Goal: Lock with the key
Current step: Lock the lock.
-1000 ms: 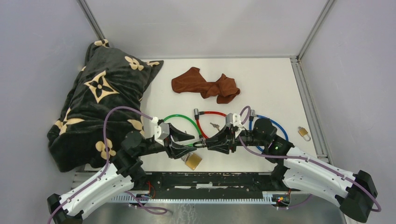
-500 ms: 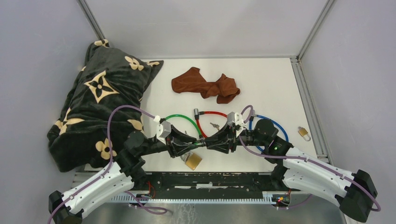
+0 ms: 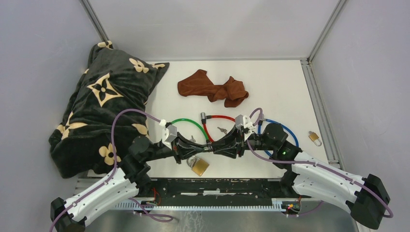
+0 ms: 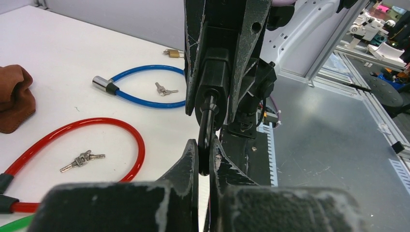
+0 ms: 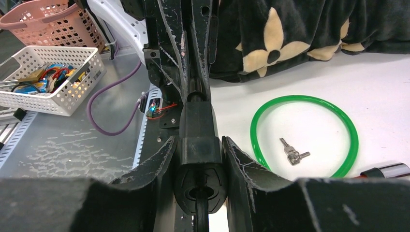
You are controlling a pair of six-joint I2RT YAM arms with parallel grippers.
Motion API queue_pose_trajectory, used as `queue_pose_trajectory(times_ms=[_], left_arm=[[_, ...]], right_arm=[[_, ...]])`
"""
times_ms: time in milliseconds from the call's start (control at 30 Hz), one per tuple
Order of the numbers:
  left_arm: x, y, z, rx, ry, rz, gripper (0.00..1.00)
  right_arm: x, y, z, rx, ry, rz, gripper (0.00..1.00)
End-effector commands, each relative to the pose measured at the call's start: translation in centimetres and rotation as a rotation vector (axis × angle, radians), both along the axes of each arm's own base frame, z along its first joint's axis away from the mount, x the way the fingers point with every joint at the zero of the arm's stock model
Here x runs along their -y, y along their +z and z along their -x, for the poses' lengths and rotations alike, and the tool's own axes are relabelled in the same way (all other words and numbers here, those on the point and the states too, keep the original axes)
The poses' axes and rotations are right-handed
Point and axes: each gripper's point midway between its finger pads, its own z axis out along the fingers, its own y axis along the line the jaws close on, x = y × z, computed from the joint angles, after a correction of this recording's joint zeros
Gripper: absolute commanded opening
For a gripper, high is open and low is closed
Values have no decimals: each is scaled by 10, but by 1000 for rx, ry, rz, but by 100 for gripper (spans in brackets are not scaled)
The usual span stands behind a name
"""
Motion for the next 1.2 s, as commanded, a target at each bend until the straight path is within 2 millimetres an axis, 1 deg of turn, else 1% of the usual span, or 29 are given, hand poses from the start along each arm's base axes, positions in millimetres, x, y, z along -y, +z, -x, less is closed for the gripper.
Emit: queue_pose_trajectory(times_ms=[0, 100, 267, 367, 433, 533, 600, 633, 700, 800, 867, 933, 1000, 1100, 1167], left_arm=[[1, 24, -5, 11, 24, 61, 2], [2, 35, -10, 45, 40, 77, 2], [10, 36, -12, 73, 41, 66, 2], [13, 37, -14, 91, 48, 65, 2], [14, 32, -14, 68, 48, 61, 2], [17, 15, -13, -18, 50, 42, 2], [18, 1, -11, -91, 50, 32, 2], [18, -3, -10, -96, 47, 26, 2], [17, -6, -8, -88, 44, 26, 2], [18, -8, 2, -71, -12, 29, 2], [18, -10, 4, -60, -24, 30, 2], [19, -3, 11, -31, -56, 43, 2], [19, 9, 14, -2, -75, 68, 2], [18, 28, 19, 38, -96, 107, 2], [17, 34, 23, 42, -117, 116, 2]], right_arm=[[-4, 35, 4, 81, 33, -119, 0], [-9, 27, 7, 49, 49, -135, 0], [-22, 22, 6, 41, 67, -133, 0], [-26, 28, 7, 39, 84, -161, 0], [-28, 33, 4, 39, 74, -183, 0], [-31, 40, -8, 32, 10, -200, 0], [-31, 47, -12, 36, -6, -229, 0], [-31, 50, -13, 29, -10, -241, 0], [-31, 57, -16, 26, -29, -264, 0], [-24, 75, -32, 30, -121, -318, 0], [-22, 87, -45, 49, -185, -338, 0], [-30, 90, -48, 62, -171, -310, 0], [-41, 82, -47, 33, -124, -280, 0], [-47, 66, -47, 8, -101, -256, 0], [-51, 66, -44, 20, -68, -253, 0]])
